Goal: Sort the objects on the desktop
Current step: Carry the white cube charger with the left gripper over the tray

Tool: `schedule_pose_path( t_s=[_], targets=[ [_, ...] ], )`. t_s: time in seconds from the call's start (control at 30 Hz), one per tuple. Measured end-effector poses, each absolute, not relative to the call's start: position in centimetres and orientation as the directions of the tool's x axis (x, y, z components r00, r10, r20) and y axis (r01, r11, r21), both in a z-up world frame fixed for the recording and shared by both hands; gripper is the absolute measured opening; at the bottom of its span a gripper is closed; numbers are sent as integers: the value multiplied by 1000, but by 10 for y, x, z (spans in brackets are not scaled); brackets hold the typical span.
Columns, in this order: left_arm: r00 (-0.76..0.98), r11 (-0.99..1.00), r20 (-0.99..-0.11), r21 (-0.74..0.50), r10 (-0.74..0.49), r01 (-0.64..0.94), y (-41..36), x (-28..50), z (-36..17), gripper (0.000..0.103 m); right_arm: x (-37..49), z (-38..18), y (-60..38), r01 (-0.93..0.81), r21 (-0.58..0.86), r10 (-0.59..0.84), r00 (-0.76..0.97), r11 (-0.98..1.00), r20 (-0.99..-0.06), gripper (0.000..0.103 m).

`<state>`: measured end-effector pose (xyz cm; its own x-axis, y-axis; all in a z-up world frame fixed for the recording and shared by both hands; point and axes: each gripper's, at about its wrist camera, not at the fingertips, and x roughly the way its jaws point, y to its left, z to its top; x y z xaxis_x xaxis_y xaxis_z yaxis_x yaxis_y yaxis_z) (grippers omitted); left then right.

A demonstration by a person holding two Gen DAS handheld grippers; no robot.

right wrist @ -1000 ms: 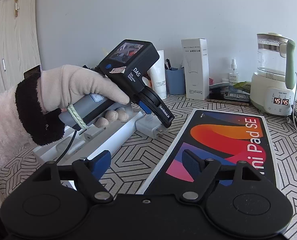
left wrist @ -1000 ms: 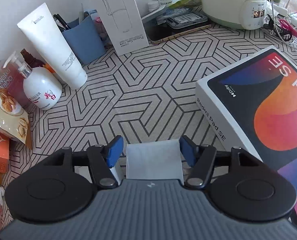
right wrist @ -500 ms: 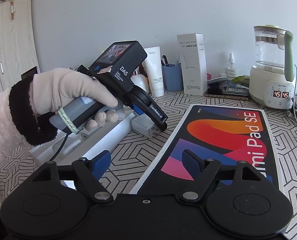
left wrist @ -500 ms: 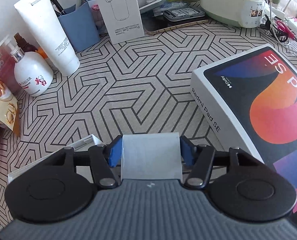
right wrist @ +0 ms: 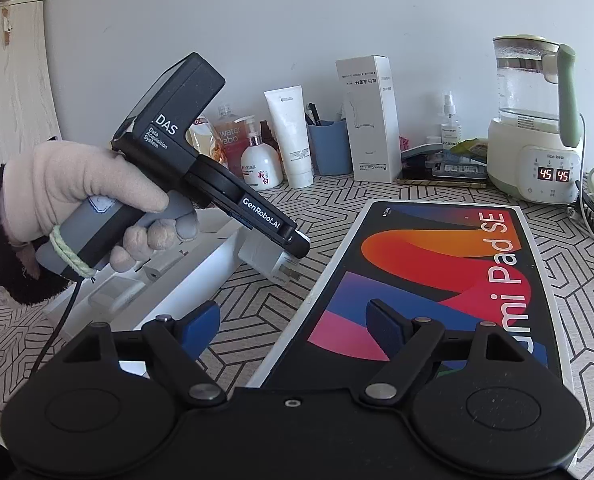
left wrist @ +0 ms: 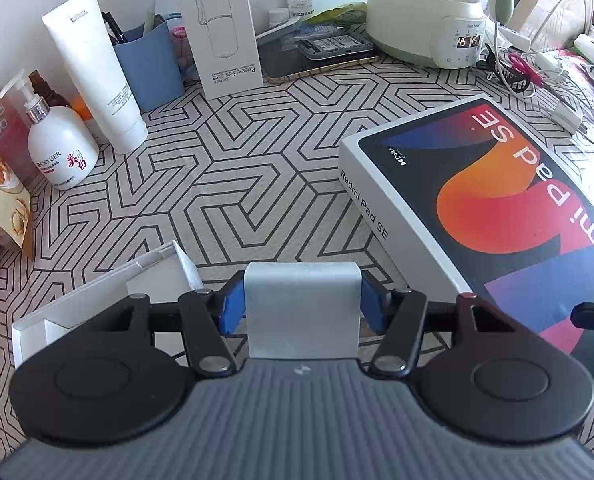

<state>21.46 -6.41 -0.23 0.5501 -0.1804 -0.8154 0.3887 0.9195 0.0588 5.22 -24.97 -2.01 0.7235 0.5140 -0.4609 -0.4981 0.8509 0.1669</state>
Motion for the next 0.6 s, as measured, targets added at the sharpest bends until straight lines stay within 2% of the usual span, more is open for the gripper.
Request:
schedule_pose_path(
  t_s=[0.23, 0.6],
  targets=[
    [572, 923, -798, 54, -190, 382, -63, 209, -1, 57, 49, -18, -252, -483, 166, 500, 732, 860, -463, 84],
    [586, 924, -753, -78, -300, 374, -33, 178, 23, 57, 52, -13, -247, -463, 169, 486, 749, 870, -450, 85]
  ],
)
